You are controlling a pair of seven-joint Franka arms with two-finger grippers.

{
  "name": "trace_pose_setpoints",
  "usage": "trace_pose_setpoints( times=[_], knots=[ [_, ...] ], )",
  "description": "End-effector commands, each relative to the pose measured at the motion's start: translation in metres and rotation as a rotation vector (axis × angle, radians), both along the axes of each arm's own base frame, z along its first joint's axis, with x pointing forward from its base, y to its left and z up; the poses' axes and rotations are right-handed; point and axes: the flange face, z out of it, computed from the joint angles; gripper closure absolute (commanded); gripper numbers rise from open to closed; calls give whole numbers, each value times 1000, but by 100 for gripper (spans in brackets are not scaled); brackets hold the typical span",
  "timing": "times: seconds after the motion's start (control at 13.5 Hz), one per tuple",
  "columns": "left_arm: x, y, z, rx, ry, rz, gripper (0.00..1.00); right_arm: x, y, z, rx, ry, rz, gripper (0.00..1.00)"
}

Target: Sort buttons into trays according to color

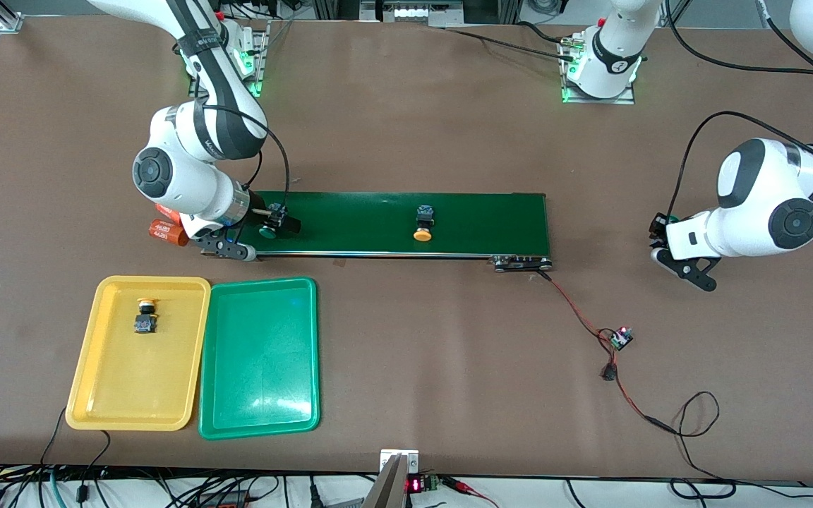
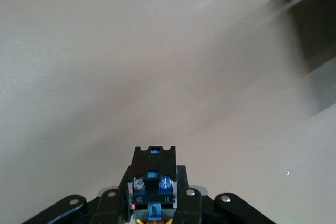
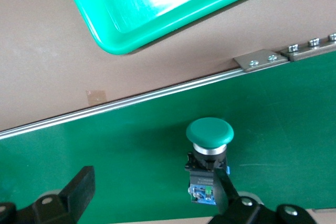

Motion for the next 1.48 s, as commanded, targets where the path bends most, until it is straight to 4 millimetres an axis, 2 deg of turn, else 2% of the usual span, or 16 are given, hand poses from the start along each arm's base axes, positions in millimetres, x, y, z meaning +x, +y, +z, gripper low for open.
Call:
trace_pose_setpoints(
  times=[0.0,0.15,0.37,0.44,0.59,0.82,1.04,1.26,1.41],
  knots=[
    [-6,-3,1,-18,21,6,100,27,-89,-48,-188,-8,271,1],
    [-7,-10,1,-30,23,19,100,32,-100,-31,-187,0,263,1],
    [-8,-22,4,-21,31,35,100,51,-104,29,-160,67,245,1],
    [-8,-25,6,-20,35,29,100,53,-110,42,-152,81,235,1],
    [-10,-28,9,-17,42,23,100,53,-108,48,-148,77,233,1],
    [-10,-26,9,-17,44,25,100,58,-106,65,-155,83,209,1],
    [-10,-17,8,-19,43,34,100,62,-107,97,-151,104,215,1],
    [-10,-18,7,-18,40,41,100,70,-117,133,-177,90,218,1],
    [-15,-18,1,-17,56,38,100,73,-125,150,-191,98,216,1]
  ],
)
